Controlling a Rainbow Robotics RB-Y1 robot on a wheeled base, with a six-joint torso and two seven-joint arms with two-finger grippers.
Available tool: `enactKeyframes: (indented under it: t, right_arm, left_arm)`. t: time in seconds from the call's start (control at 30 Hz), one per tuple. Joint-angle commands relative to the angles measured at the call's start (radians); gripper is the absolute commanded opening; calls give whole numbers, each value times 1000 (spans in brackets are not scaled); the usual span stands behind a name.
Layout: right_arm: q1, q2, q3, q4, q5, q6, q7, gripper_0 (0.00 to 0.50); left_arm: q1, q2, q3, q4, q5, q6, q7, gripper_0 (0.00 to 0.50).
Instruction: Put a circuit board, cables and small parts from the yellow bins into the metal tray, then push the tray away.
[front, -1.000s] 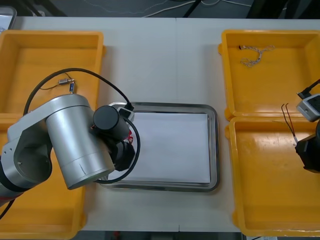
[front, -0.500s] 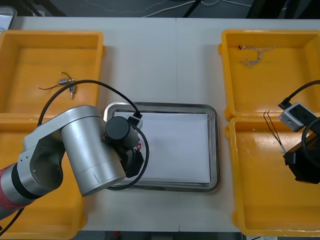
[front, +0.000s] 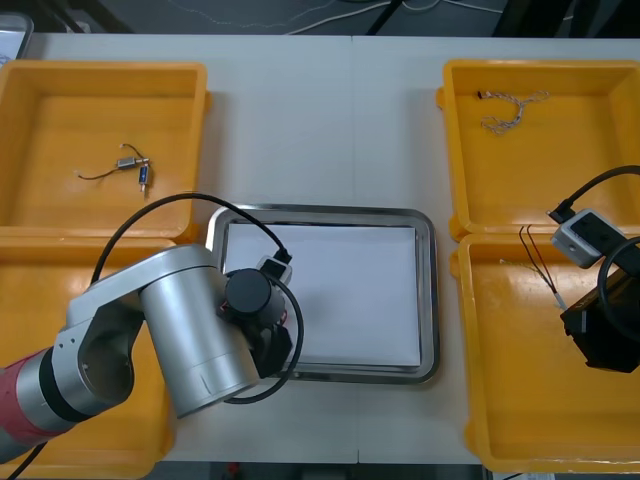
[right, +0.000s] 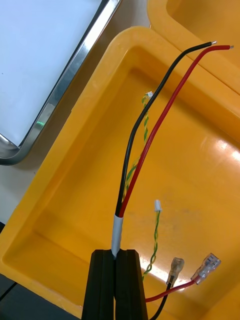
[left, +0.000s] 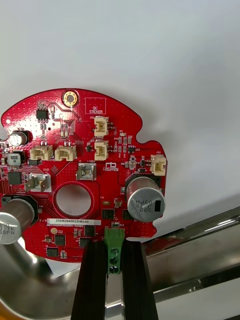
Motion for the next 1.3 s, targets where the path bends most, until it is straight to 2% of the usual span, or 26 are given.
enactKeyframes:
  t: [0.03, 0.43, 0.53, 0.6, 0.67, 0.8, 0.9, 1.1, 1.3]
  right_arm:
    - [-19, -30, 17, -33, -8, 4, -1, 0]
    - [-17, -31, 15, -35, -10, 4, -31, 0]
    - [-17, -31, 15, -35, -10, 4, -31, 0]
    - [-17, -31, 15, -35, -10, 4, -31, 0]
    - [-17, -31, 15, -35, -10, 4, -31, 0]
    - [-17, -31, 15, -35, -10, 4, -31, 0]
    - [-17, -31, 15, -35, -10, 4, -31, 0]
    - [-17, -31, 15, -35, -10, 4, -31, 0]
    - [-17, -31, 15, -35, -10, 4, -31, 0]
  left_arm:
    - [18, -31, -35, 22, -28, -16, -104, 0]
    - [17, -45, -40, 38, -49, -23, -105, 0]
    - [17, -45, -40, 38, -54, -21, -105, 67]
    - [18, -45, -40, 38, -58, -21, -107, 176]
    - [18, -45, -40, 34, -63, -23, -105, 216]
    - [18, -47, -38, 33, -83, -21, -104, 377]
    - [17, -47, -27, 28, -83, -21, -105, 433]
    - [18, -42, 6, -2, -77, -9, -108, 500]
    - [18, -24, 68, -84, -17, 42, -110, 500]
